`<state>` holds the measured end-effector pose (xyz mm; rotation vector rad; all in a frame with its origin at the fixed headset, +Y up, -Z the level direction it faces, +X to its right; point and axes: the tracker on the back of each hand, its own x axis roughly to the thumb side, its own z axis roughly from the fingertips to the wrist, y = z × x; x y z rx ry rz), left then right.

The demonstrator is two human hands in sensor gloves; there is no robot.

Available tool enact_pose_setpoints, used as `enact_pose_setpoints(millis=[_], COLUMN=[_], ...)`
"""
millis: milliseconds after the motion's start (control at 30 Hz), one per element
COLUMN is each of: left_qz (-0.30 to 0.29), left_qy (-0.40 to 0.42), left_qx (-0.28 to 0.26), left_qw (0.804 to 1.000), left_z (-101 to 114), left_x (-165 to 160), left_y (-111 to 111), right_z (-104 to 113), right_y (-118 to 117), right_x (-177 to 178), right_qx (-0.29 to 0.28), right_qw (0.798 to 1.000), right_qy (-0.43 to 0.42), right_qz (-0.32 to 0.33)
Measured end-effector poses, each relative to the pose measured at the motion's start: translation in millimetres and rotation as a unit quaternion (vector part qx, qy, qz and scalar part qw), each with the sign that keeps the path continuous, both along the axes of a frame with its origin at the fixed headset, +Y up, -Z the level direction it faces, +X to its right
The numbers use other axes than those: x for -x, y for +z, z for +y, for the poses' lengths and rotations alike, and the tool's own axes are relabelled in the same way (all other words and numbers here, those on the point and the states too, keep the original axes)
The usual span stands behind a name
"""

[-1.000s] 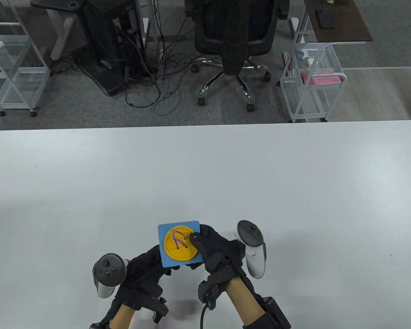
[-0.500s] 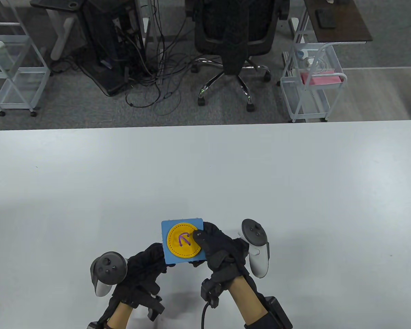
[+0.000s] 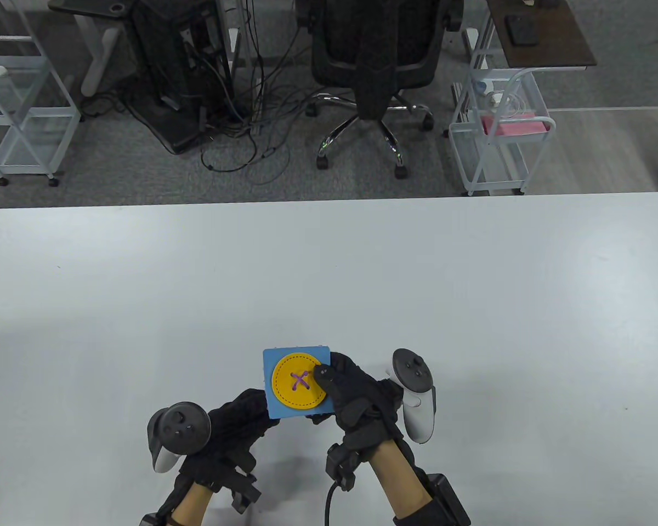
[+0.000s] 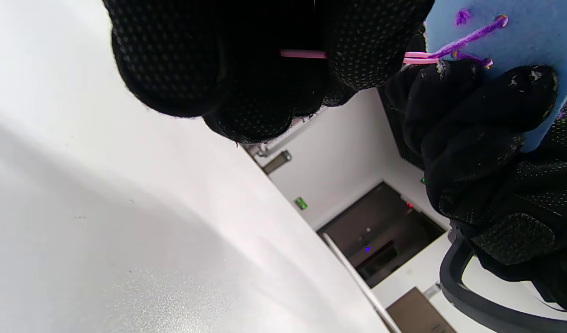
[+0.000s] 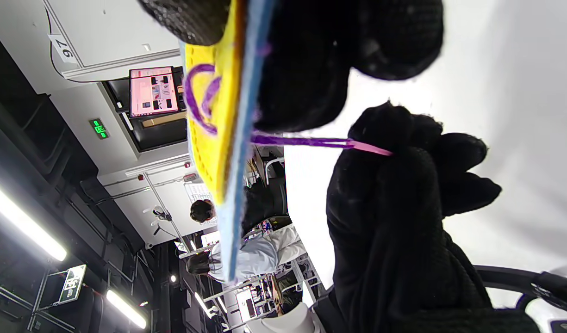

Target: Sew button in X pattern

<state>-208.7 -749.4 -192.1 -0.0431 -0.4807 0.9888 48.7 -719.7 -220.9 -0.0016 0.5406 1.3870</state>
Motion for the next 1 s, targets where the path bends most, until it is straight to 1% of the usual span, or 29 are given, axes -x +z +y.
enact_pose_setpoints(millis=[333,767,1000], left_qz=[-0.004,0.001,-0.003], left_qy=[-0.034,-0.034,-0.026], left_qx=[-0.001,0.006,0.004], left_qw=[0.999,0.999,1.0], left_z=[-1.7,-1.9,-2.3], left_x=[-2.3,0.5,0.8], left_y=[-0.1,-1.0,-1.2], right_z=[3.3,5.3,8.4], right_y=[-0.9,-2.0,-2.0], right_x=[-3.7,-8.3,-7.7], right_qx=[-0.002,0.0,-0.017], right_qw=[1.0,1.0,1.0], right_qy=[-0.008,-0.023,-0.009], right_qz=[-0.003,-0.001,0.005])
